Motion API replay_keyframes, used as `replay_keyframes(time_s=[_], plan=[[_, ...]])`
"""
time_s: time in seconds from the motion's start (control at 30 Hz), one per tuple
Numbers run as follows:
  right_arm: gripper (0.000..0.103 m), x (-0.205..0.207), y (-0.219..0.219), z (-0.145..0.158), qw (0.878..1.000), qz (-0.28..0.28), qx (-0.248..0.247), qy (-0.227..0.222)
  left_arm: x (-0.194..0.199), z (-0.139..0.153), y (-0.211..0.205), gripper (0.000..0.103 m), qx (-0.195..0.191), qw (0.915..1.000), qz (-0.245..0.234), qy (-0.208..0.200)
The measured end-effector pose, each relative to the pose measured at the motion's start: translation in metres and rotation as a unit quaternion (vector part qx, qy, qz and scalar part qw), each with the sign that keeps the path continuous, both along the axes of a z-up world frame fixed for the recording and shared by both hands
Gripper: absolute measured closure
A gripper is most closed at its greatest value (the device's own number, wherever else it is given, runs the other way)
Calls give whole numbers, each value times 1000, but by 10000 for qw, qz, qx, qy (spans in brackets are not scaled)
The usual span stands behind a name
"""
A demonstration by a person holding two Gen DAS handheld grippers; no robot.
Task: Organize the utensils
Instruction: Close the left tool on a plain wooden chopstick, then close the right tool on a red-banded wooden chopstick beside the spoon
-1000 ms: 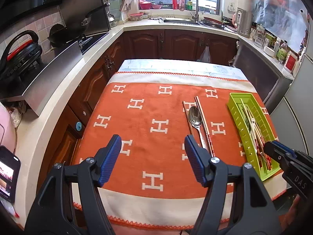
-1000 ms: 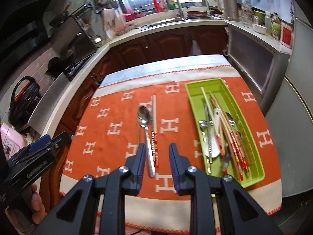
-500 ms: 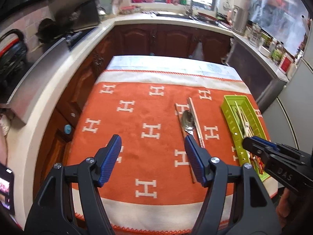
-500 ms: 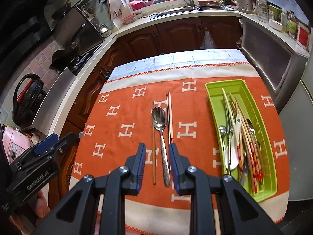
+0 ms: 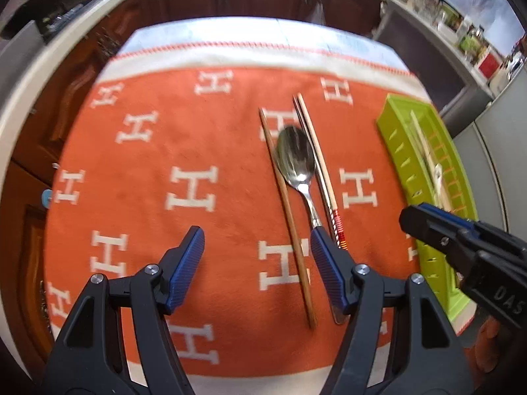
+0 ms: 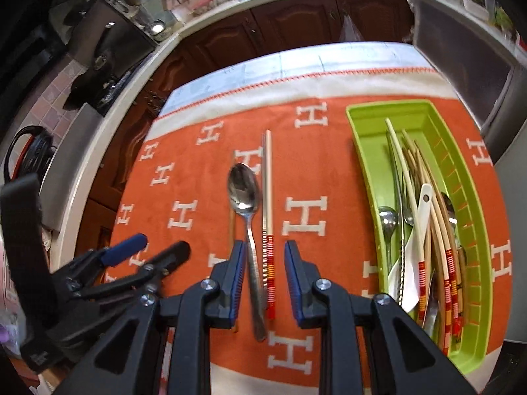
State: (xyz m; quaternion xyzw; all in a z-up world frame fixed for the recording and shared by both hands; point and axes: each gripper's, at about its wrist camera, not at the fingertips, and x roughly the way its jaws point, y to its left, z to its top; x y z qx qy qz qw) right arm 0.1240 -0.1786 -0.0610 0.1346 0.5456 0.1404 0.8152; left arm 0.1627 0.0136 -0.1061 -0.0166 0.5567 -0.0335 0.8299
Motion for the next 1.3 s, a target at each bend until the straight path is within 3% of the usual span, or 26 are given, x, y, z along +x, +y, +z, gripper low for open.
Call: replay_keyframes(time_s=[0.13, 0.27, 0.37, 0.53, 0.57, 0.6, 0.67, 0.7, 0.93, 1.1, 1.3], plan=[[79, 6, 0, -17, 9998, 38, 23, 174, 9, -25, -14, 39, 172, 9998, -69, 117], [79, 11, 3, -24, 9997, 125, -21, 215, 15, -41, -22, 50, 364, 9991, -116, 187], [79, 15, 4, -28, 9995, 171, -2, 258, 17, -54, -22, 53, 373, 9988, -71, 316], [82, 22, 8, -41, 9988, 270, 33, 417, 19, -53, -21, 55, 412, 9990, -49, 167], [83, 23, 9, -43, 9985, 306, 38, 444, 19, -53, -21, 64, 415, 9990, -76, 121], [84, 24, 11, -46, 9983, 343, 39, 467, 19, -51, -19, 81, 433, 9990, -90, 88], [85, 26, 14, -50, 9979, 411, 34, 502, 19, -49, -16, 96, 486, 9987, -107, 71], [86, 27, 16, -52, 9976, 452, 37, 532, 19, -49, -13, 98, 479, 9988, -84, 75], [96, 30, 27, -63, 9962, 569, -220, 621, 16, -48, -2, 98, 326, 9994, -11, 79], [96, 32, 31, -64, 9958, 567, -372, 614, 15, -49, 1, 98, 244, 9997, 33, 73], [96, 31, 32, -60, 9968, 516, -192, 587, 15, -50, 10, 98, 90, 9999, 96, 78]])
